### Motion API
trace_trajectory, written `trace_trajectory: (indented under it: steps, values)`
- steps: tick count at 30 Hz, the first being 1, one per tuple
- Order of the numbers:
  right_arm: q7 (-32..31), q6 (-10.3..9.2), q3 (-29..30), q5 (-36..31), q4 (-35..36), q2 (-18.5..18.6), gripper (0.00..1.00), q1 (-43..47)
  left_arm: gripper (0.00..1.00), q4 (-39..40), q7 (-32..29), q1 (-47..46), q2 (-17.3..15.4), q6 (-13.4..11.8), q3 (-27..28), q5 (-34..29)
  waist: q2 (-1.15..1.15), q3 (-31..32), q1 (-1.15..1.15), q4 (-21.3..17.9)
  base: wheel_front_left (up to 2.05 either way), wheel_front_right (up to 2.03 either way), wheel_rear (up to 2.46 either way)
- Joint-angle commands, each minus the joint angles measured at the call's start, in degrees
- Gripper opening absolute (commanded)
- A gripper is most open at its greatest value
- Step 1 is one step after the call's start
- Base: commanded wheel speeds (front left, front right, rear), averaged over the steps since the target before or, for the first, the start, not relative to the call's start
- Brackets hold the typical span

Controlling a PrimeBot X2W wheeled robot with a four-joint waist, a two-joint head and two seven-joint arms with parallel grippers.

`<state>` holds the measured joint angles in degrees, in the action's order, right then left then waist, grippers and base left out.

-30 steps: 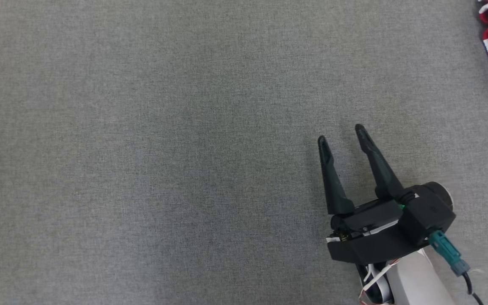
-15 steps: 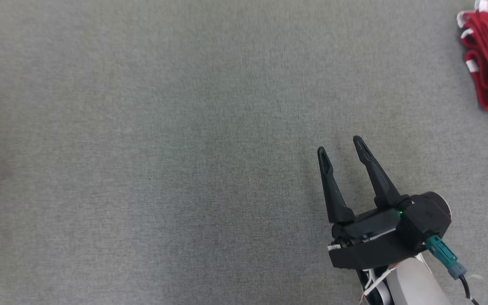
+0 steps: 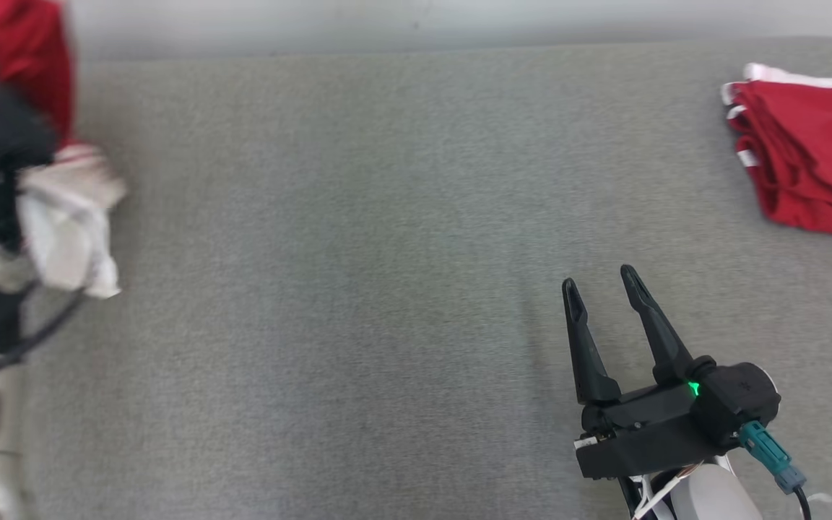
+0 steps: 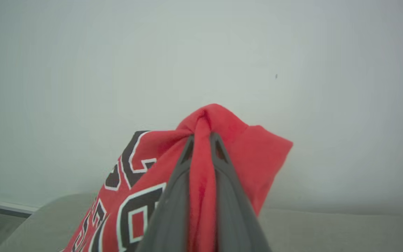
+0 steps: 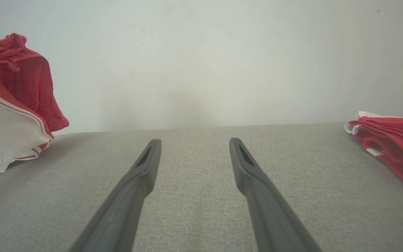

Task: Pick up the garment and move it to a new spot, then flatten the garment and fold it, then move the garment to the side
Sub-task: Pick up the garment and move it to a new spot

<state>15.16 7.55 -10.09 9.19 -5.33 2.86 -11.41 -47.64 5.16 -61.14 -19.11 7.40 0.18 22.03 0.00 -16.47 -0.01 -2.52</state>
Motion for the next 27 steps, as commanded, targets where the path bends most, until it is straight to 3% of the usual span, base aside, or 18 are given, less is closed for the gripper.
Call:
trace_trajectory:
  steps: [1,8,14,21,27]
  values:
    - [0.1,-0.11,0.1,0.5,-0.3,0.0,1.0,1.0,0.0,3.2,-1.0,0.5,2.3,0.1,-1.5,1.2,0.0,1.7,0.01,-1.8,0.0,0.0,0.0]
    - [0.1,-0.11,0.3,1.5,-1.1,0.0,1.0,2.3,0.0,18.0,-6.5,1.5,9.6,0.1,-7.7,3.4,0.0,2.9,0.01,-5.1,0.0,0.0,0.0]
    - [0.1,-0.11,0.8,2.4,-1.4,0.0,1.0,3.0,0.0,27.8,-10.5,3.0,13.6,-0.2,-12.1,4.5,0.0,2.9,0.01,-7.5,0.0,0.0,0.0]
    - [0.1,-0.11,1.2,2.3,-1.9,0.0,1.0,3.4,0.0,33.6,-12.2,10.6,15.4,-1.7,-15.8,7.3,0.0,2.9,0.01,-8.0,0.0,0.0,0.0]
    - [0.1,-0.11,1.2,2.2,-2.5,0.0,1.0,3.8,0.0,31.5,-11.2,21.2,15.2,-2.6,-16.3,8.8,0.0,3.4,0.01,-7.9,0.0,0.0,0.0]
